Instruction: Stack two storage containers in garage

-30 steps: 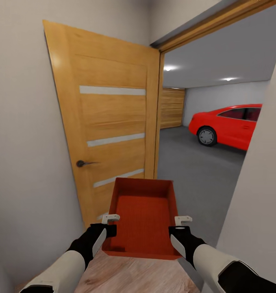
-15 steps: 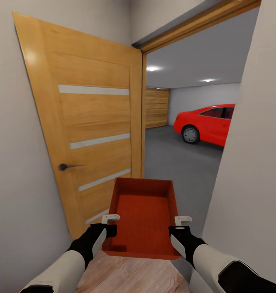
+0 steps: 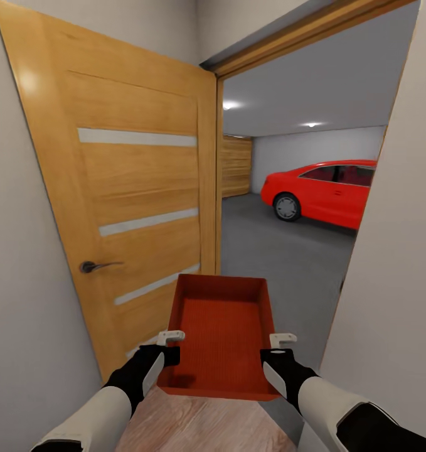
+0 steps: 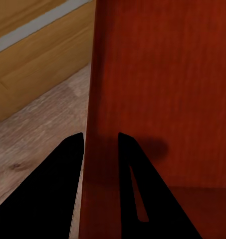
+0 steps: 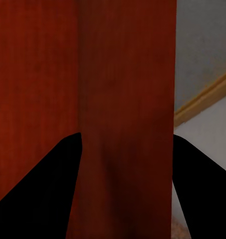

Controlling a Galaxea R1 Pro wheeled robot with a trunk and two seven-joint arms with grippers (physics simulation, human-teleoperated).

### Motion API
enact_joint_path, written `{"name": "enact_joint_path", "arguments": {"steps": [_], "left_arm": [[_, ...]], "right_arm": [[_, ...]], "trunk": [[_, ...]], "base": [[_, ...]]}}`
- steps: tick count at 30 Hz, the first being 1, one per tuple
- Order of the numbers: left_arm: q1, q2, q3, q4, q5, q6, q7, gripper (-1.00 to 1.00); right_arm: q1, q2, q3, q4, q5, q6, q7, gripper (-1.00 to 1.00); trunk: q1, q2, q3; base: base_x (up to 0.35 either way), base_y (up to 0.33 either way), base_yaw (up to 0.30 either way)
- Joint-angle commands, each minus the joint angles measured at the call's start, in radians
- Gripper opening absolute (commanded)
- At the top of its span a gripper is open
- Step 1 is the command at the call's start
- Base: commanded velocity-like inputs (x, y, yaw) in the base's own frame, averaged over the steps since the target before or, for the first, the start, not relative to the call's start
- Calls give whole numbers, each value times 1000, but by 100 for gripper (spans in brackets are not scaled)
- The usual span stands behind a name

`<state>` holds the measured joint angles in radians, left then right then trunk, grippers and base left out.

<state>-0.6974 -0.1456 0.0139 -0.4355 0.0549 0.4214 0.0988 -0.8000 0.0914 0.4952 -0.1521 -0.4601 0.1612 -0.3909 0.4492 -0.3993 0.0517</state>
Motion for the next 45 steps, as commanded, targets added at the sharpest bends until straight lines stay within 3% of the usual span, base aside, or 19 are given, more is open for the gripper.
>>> {"name": "enact_joint_path", "arguments": {"steps": [1,15,31,45], "left_arm": [[1,-2,-8,0,6,5,9,-100],[1,-2,-8,0,6,5,8,-100],[1,-2,-8,0,6,5,8,-100],[1,-2,-8,1,6,5,8,-100]], "right_arm": [[-1,1,-3,-18,11,9,-8,-100],[-1,1,-3,-18,11,9,-8,-100],[-1,1,-3,-18,11,9,-8,-100],[-1,1,-3,-18,11,9,-8,-100]], "trunk": [[1,-1,0],[1,-1,0],[1,-1,0],[1,-1,0]], "base": [[243,220,-156],[194,169,-235],[82,16,-243],[211,184,-67]]}}
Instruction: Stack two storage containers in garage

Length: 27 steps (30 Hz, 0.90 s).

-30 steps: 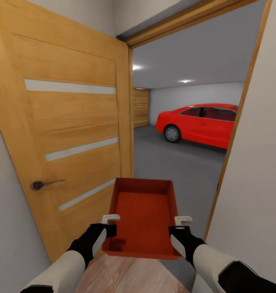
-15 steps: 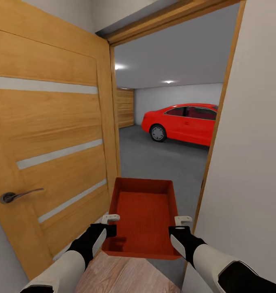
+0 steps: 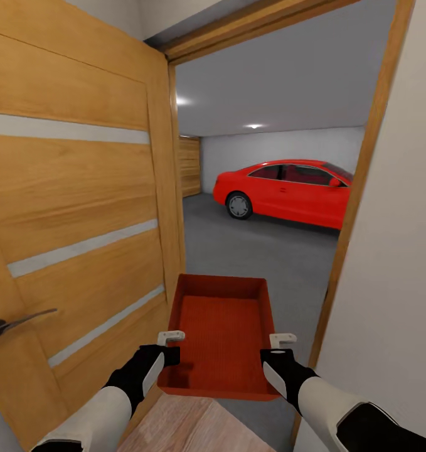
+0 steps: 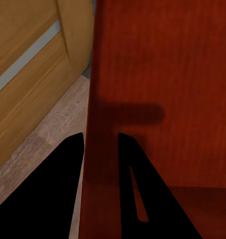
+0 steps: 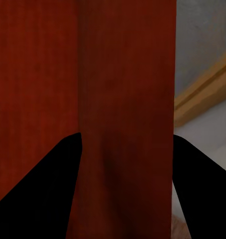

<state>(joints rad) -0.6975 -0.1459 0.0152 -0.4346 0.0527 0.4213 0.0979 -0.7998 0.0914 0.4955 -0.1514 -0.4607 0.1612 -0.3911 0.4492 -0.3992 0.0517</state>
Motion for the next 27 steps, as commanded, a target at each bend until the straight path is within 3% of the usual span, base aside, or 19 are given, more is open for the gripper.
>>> {"name": "enact_joint_path", "arguments": {"steps": [1,13,27], "left_arm": [[1,-2,-9,0,9,5,8,-100],[1,-2,-9,-1,9,5,8,-100],[1,-3,-9,-1,8,5,9,-100]], "right_arm": [[-1,1,-3,-19,11,9,-8,-100],[-1,1,-3,-19,11,9,-8,-100],[-1,1,-3,-19,11,9,-8,-100]], "trunk": [[1,-1,0],[1,-1,0],[1,-1,0]], "base": [[241,222,-233],[193,168,-232],[94,88,-70]]}}
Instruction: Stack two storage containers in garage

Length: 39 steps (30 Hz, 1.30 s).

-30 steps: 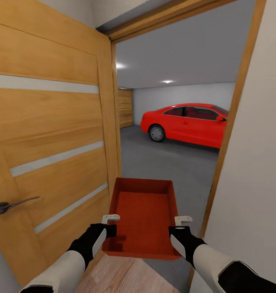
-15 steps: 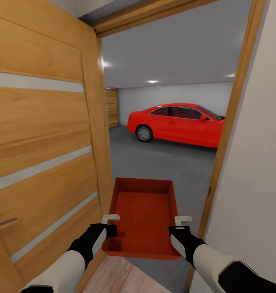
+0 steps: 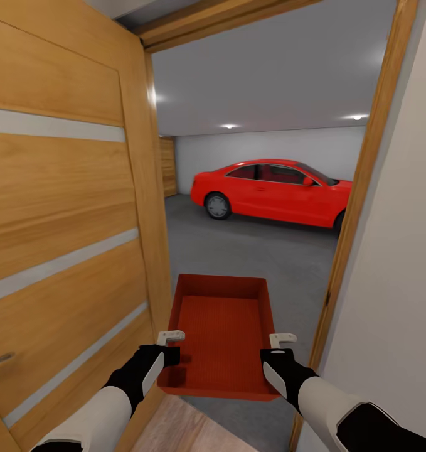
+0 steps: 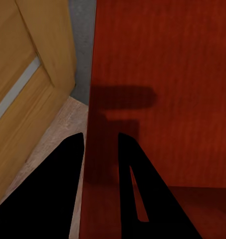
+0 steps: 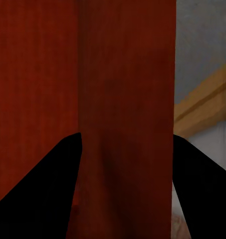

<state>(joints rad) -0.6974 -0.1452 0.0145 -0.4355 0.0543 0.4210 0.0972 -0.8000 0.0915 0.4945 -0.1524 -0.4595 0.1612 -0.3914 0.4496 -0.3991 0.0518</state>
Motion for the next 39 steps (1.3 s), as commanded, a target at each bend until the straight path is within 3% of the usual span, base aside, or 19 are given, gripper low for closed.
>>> {"name": "enact_joint_path", "arguments": {"steps": [1,13,27,39], "left_arm": [[1,-4,-8,0,7,5,10,-100],[1,-4,-8,0,7,5,9,-100],[1,-3,-8,0,7,5,9,-100],[1,-4,-8,0,7,5,9,-100]], "right_arm": [[-1,0,-2,-18,10,9,-7,-100],[-1,0,-2,-18,10,9,-7,-100],[-1,0,-2,-18,10,9,-7,-100],[-1,0,-2,-18,10,9,-7,-100]], "trunk": [[0,-1,0],[0,-1,0],[0,-1,0],[0,-1,0]], "base": [[4,3,-196],[6,7,-202],[169,225,-47],[18,22,-218]]}}
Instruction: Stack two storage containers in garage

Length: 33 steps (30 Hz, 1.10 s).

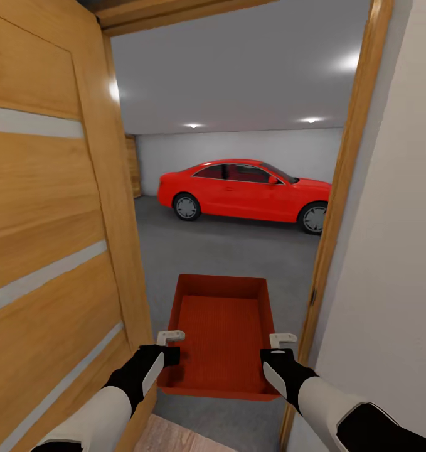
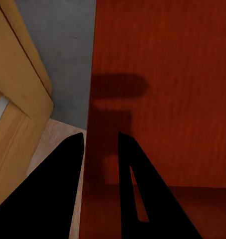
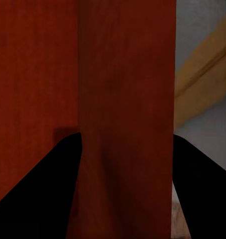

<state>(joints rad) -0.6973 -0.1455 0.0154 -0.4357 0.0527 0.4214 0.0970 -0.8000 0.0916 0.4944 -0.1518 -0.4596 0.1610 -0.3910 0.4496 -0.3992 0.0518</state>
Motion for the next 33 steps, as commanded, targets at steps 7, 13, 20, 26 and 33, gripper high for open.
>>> {"name": "enact_joint_path", "arguments": {"steps": [7,13,20,26,33], "left_arm": [[1,-3,-9,0,9,5,9,-100],[1,-3,-9,0,9,5,9,-100],[1,-3,-9,0,7,5,9,-100],[1,-3,-9,0,7,5,10,-100],[1,-3,-9,0,8,5,9,-100]], "right_arm": [[-1,0,-2,-18,10,9,-8,-100],[-1,2,-2,-18,10,9,-8,-100],[-1,2,-2,-18,10,9,-8,-100],[-1,1,-2,-18,10,9,-8,-100],[-1,1,-2,-19,10,9,-8,-100]], "trunk": [[0,-1,0],[0,-1,0],[0,-1,0],[0,-1,0],[0,-1,0]], "base": [[88,211,-19],[122,289,-101],[73,164,-239],[3,6,-216],[63,125,-12]]}}
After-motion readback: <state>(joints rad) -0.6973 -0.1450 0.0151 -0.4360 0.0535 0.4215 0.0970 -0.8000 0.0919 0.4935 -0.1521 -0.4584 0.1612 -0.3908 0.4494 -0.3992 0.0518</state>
